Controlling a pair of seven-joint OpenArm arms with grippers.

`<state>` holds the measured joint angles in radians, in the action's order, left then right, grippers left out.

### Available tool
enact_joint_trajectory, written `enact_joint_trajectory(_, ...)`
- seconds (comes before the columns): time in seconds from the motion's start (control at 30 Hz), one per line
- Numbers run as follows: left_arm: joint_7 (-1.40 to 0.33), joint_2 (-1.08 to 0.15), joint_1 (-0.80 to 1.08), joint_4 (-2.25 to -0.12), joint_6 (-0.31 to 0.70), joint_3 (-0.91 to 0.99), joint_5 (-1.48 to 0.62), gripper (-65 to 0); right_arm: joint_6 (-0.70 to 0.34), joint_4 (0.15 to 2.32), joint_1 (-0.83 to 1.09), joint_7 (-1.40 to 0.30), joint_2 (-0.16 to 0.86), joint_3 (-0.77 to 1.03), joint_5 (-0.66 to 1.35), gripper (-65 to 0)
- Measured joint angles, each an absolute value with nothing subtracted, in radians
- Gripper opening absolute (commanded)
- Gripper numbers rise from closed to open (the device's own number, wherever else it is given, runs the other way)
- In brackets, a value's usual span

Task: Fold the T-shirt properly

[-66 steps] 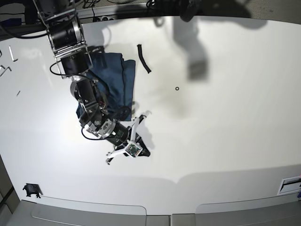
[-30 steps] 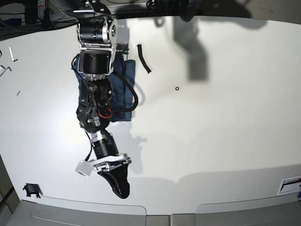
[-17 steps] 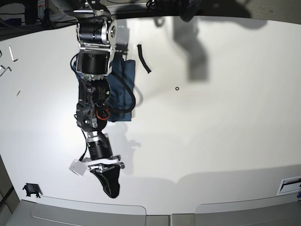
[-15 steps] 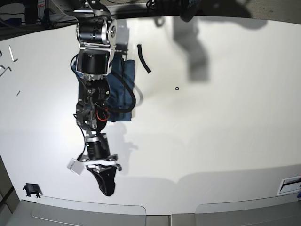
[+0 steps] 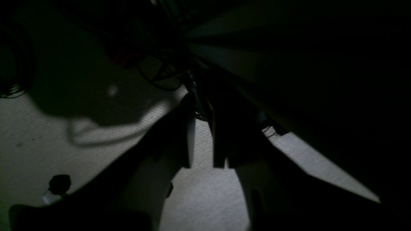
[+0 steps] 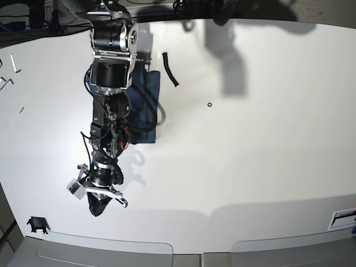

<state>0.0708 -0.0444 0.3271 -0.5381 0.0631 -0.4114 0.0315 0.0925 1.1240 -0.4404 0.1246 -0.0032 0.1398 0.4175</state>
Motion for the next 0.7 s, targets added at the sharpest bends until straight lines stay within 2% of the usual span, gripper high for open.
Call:
enact_joint_trajectory(0.13, 0.071, -0.044, 0.327, -0.538, 0.063, -0.411, 0.031, -56.9, 0.197, 1.124, -0.440, 0.146, -0.002, 0.142, 0.337, -65.0)
enact_joint_trajectory(0.3, 0.070, -0.044, 0.327, -0.538, 0.063, -0.411, 0.031, -56.9, 0.202, 1.124, -0.440, 0.149, -0.003, 0.140, 0.262, -65.0)
enact_joint_trajectory(0.47, 0.071, -0.044, 0.327, -0.538, 0.063, -0.411, 0.031, -56.9, 0.183, 1.124, -0.439, -0.002, -0.003, 0.141, 0.262, -65.0)
enact_joint_trajectory(0.5, 0.070, -0.044, 0.327, -0.538, 0.063, -0.411, 0.031, -56.9, 0.144, 1.124, -0.436, -0.013, -0.003, 0.141, 0.262, -65.0)
enact_joint_trajectory(0.57, 0.070, -0.044, 0.327, -0.538, 0.064, -0.411, 0.031, -56.9, -0.016, 1.124, -0.429, -0.010, -0.002, 0.143, 0.258, -65.0)
enact_joint_trajectory(0.7, 0.070, -0.044, 0.327, -0.538, 0.064, -0.411, 0.031, -56.9, -0.464, 1.124, -0.415, -0.007, -0.003, 0.138, 0.183, -65.0)
